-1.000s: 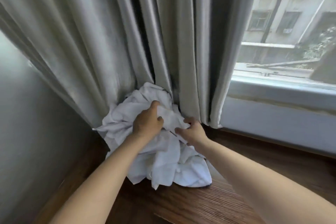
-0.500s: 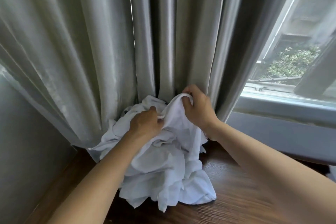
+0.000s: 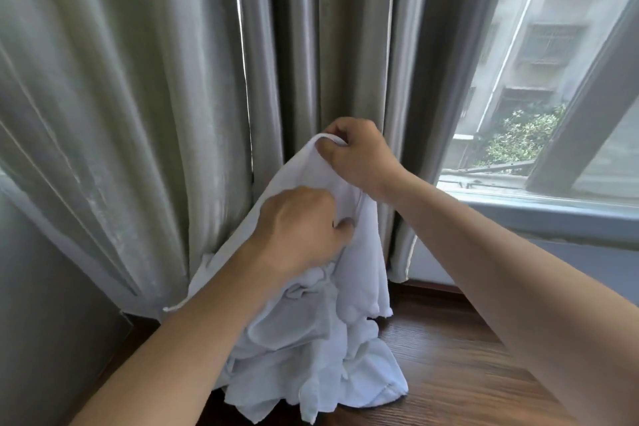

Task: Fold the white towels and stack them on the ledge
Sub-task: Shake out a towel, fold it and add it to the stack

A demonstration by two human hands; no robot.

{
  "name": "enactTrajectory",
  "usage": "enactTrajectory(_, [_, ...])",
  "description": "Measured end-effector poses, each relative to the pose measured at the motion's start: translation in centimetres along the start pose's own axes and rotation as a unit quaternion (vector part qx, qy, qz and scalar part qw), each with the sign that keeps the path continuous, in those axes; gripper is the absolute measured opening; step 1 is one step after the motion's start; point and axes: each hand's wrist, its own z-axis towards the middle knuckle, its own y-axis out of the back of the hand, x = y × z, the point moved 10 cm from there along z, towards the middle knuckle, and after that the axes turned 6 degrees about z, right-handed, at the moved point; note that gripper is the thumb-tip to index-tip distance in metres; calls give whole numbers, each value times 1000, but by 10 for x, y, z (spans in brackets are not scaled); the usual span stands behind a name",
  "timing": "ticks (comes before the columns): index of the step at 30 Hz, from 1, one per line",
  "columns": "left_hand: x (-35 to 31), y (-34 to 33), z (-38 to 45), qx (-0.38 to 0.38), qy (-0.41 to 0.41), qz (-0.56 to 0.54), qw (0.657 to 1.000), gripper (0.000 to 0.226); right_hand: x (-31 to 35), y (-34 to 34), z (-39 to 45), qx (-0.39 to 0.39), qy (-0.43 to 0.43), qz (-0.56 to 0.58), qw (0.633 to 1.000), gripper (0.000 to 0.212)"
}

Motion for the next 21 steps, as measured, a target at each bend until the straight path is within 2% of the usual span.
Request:
enactTrajectory(2, [-27, -27, -8, 114, -26, -114, 987, 54, 13, 12, 2, -2, -22, 39, 999, 10])
enactTrajectory(3, [-38, -32, -10, 119, -33, -167, 978, 56, 18, 19, 2, -5, -38, 61, 997, 10])
enactTrajectory(6, [-49, -27, -5, 58, -20, -320, 945, 49, 24, 43, -3, -11, -91, 127, 988, 16])
enactTrajectory(10, [-77, 7, 6, 76, -66, -442, 891, 22, 35, 83, -15, -2, -118, 210, 971, 27])
enactTrajectory(12, [-87, 45, 17, 12, -65, -521, 851, 7, 40, 98, -25, 45, -125, 264, 955, 30])
enactTrajectory(13, [-91, 64, 24, -22, -63, -563, 824, 10, 41, 108, -31, 64, -120, 282, 950, 34])
enactTrajectory(15, [-109, 94, 36, -46, -77, -631, 771, 22, 44, 138, -42, 53, -87, 272, 957, 49])
enactTrajectory(16, [-119, 106, 40, -43, -84, -644, 759, 25, 48, 158, -49, 23, -53, 257, 965, 51])
enactTrajectory(19, [-145, 143, 46, -55, -92, -652, 751, 10, 63, 215, -77, -59, 65, 120, 989, 54])
enactTrajectory(21, [-163, 169, 51, -68, -107, -657, 743, 23, 69, 235, -100, -52, 114, 19, 992, 60])
